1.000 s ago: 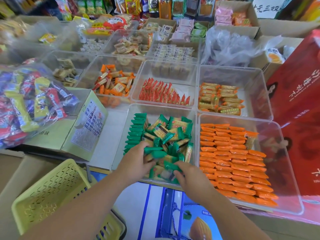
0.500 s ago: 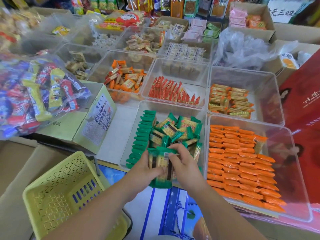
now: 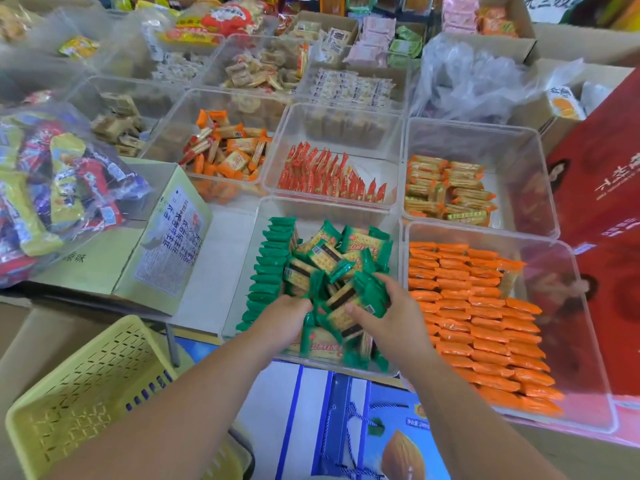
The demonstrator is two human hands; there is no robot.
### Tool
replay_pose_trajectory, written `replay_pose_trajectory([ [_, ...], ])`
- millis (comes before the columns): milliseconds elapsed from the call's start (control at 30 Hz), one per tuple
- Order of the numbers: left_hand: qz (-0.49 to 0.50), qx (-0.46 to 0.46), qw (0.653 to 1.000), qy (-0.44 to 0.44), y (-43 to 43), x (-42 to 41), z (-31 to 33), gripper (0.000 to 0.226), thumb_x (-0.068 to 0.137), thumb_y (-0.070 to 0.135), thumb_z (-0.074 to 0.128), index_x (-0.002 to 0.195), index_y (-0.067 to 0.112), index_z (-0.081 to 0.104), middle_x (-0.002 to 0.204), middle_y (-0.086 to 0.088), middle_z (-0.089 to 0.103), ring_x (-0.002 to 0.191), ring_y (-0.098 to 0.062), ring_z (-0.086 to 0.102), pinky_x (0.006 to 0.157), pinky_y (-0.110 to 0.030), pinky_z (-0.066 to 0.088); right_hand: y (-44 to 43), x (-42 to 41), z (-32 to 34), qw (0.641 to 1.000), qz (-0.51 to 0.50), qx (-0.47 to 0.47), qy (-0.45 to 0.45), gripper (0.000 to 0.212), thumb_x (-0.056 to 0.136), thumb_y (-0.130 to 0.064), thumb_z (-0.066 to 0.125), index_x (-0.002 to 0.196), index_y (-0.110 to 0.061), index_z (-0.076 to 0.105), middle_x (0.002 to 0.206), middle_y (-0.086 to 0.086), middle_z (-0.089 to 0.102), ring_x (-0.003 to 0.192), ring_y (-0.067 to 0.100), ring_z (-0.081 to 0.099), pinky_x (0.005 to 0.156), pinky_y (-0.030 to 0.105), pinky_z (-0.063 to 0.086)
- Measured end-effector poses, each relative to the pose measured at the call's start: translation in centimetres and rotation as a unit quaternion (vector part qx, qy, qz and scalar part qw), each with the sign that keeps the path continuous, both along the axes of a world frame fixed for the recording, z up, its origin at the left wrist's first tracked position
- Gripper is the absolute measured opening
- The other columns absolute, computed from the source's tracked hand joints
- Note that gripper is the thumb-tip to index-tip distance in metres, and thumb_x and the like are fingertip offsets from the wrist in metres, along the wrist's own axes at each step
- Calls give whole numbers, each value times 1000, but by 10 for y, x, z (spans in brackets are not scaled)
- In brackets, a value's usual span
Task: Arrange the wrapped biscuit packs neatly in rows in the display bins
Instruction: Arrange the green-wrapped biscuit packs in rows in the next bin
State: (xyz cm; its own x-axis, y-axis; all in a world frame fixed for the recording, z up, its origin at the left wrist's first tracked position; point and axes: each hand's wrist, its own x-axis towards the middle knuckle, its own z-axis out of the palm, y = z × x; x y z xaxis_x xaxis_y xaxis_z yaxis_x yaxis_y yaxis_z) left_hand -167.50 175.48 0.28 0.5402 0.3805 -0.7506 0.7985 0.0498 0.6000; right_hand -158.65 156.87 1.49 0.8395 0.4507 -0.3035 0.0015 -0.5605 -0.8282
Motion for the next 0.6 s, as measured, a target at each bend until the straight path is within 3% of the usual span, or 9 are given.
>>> replay_pose_trajectory([
  [67,38,-47,998,27,-1,1,-7,18,89,37,58,91,20,63,92,-5,68,89,-21,61,92,-38,48,-5,-6,-8,1000,-3,12,-5,88,73,-62,78,148,-31,43,144,-8,55,131,12,52,107,40,48],
  [167,60,-89,992,60,1,6,-14,38,89,48,58,116,22,61,115,-4,66,107,-23,61,96,-36,41,-10,-12,-17,999,-12,44,11,93,66,-71,73,146,-33,44,137,-12,57,127,8,55,102,41,53],
  [267,22,-65,993,98,-3,12,-17,59,84,65,57,125,22,56,129,5,55,127,-26,52,103,-37,35,-10,-14,-23,999,5,39,-30,80,74,-58,80,143,-37,44,133,-17,55,125,2,52,101,35,53],
  [333,-3,-74,991,113,-6,14,-17,87,67,79,65,137,29,54,142,2,52,134,-28,48,111,-42,34,-11,-12,-25,998,9,52,-30,79,76,-53,81,144,-35,46,133,-17,56,124,2,54,99,35,55],
  [400,15,-113,988,105,-6,18,-19,102,50,80,79,136,30,56,137,-4,61,126,-31,58,109,-48,41,-13,-11,-28,997,8,69,-24,79,77,-49,82,145,-31,47,134,-15,58,124,2,55,99,34,55],
  [500,89,-169,979,75,-4,22,-29,88,41,66,92,114,24,66,97,-10,77,87,-30,75,76,-49,61,-14,-10,-31,996,-2,91,-23,77,77,-47,84,143,-31,49,130,-17,59,120,-3,57,96,29,56],
  [600,80,-161,980,81,-7,27,-35,86,42,71,89,107,21,67,88,-9,78,77,-26,76,66,-42,61,-15,-11,-31,994,-21,111,-7,76,76,-51,83,142,-33,49,127,-19,61,116,-4,59,90,27,59],
])
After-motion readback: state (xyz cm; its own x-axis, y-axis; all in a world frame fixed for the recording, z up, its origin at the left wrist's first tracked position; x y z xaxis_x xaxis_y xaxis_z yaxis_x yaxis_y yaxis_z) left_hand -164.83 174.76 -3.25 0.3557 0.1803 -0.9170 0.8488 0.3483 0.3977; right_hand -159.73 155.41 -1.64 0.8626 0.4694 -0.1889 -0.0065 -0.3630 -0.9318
